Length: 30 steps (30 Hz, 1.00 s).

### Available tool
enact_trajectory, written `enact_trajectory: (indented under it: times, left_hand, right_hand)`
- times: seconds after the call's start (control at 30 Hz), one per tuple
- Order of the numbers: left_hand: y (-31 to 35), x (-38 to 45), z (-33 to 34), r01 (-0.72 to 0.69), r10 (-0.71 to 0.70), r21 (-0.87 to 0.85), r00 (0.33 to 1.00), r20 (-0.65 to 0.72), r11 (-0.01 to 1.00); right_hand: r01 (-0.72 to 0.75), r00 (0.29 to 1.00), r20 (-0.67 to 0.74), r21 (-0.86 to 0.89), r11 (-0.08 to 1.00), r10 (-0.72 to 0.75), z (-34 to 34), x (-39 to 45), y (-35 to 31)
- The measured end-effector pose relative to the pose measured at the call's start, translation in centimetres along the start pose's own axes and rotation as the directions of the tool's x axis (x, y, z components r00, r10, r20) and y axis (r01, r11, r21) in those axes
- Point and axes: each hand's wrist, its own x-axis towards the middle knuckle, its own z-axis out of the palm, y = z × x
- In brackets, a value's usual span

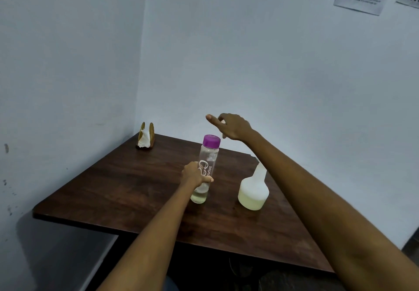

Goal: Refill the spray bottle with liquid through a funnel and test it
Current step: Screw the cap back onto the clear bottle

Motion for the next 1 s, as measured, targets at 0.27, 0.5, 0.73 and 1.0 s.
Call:
enact_trajectory:
  times: [0.27,0.5,0.73,1.0]
  left_hand:
    - [0.0,-0.2,-0.1,0.012,-0.012,0.003,1.000,-0.003,1.000]
    - [-0.1,-0.1,0.0,0.012,-0.012,0.007,1.000,-0.013,1.000]
    - [-0.2,-0.1,0.0,-0.013,0.013,0.011,1.000,-0.023,1.000]
    - [-0.5,-0.5,0.5,-0.045,0.044,-0.005,0.995,-0.093,0.999]
  right_hand:
    - [-0.007,0.997,-0.071,-0.056,0.998,0.003,0.6,0.0,0.3]
    - [0.178,0.971,0.140,0.122,0.977,-0.194,1.1,-0.3,0.6]
    - [0.210,0.968,0.152,-0.055,0.976,-0.199,2.8,-0.2,-0.5]
    - [0.074,0.992,0.112,-0.186,0.980,-0.053,3.8,1.0,-2.9]
